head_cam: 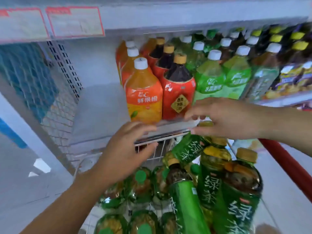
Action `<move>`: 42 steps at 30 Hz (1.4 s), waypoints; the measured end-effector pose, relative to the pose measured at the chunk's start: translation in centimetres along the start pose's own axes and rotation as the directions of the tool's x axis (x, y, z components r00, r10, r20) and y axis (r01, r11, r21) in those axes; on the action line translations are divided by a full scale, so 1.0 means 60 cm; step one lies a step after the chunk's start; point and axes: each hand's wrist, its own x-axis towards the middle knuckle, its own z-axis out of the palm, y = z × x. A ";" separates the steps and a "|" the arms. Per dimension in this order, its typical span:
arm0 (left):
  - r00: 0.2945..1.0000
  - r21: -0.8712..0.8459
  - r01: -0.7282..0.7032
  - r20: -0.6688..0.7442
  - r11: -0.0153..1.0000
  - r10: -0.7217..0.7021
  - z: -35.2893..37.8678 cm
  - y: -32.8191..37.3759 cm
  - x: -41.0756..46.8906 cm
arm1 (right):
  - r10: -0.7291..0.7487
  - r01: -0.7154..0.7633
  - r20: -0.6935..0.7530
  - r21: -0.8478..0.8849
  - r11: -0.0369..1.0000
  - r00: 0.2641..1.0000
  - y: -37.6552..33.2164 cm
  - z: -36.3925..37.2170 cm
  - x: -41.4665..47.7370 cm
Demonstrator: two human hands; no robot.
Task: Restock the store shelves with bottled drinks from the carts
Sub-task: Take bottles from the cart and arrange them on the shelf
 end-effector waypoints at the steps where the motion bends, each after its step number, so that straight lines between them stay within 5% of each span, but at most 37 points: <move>1: 0.997 -0.032 0.023 0.072 0.999 -0.021 0.021 0.003 -0.003 | 0.035 -0.034 0.024 -0.040 0.999 0.999 0.007 0.011 -0.007; 5: 0.968 -0.086 0.056 0.248 0.995 -0.033 0.070 0.014 0.007 | 0.166 -0.162 0.007 -0.187 0.969 0.986 0.020 0.035 -0.019; 9: 0.963 -0.145 0.100 0.263 0.984 -0.059 0.088 0.008 0.019 | 0.307 -0.320 -0.094 -0.210 0.924 0.947 0.036 0.038 -0.024; 11: 0.967 -0.168 0.115 0.244 0.979 -0.072 0.094 0.005 0.022 | 0.404 -0.402 -0.006 -0.100 0.910 0.915 0.046 0.039 -0.024; 14: 0.968 -0.231 0.164 0.227 0.959 -0.110 0.098 0.007 0.024 | 0.462 -0.463 0.081 0.301 0.833 0.883 0.060 0.049 -0.026; 19: 0.956 -0.346 0.236 0.248 0.908 -0.154 0.090 0.005 0.027 | 0.422 -0.290 -0.047 0.658 0.695 0.905 0.041 0.039 -0.021; 23: 0.948 -0.412 0.265 0.276 0.872 -0.158 0.071 0.011 0.031 | 0.145 -0.047 -0.171 0.476 0.878 0.975 -0.024 0.015 0.012; 26: 0.947 -0.493 0.295 0.267 0.818 -0.180 0.062 0.018 0.032 | 0.019 0.082 -0.247 0.393 0.916 0.969 -0.059 0.006 0.037; 31: 0.954 -0.591 0.259 0.032 0.764 -0.298 0.025 0.022 0.027 | 0.207 0.046 -0.296 0.666 0.745 0.932 -0.087 -0.016 0.035; 33: 0.932 -0.658 0.257 -0.024 0.707 -0.362 -0.014 0.012 0.024 | 0.367 -0.170 -0.168 0.665 0.727 0.915 -0.087 -0.015 0.015; 36: 0.916 -0.710 0.220 -0.086 0.670 -0.391 -0.065 -0.018 0.019 | 0.377 -0.466 0.294 0.354 0.811 0.878 -0.107 0.025 -0.013; 38: 0.916 -0.701 0.216 -0.096 0.680 -0.390 -0.077 -0.034 0.014 | 0.269 -0.416 0.551 0.159 0.895 0.790 -0.133 0.071 -0.019; 42: 0.902 -0.716 0.259 -0.061 0.648 -0.428 -0.063 -0.044 -0.006 | 0.204 -0.405 0.699 0.132 0.905 0.685 -0.160 0.133 -0.017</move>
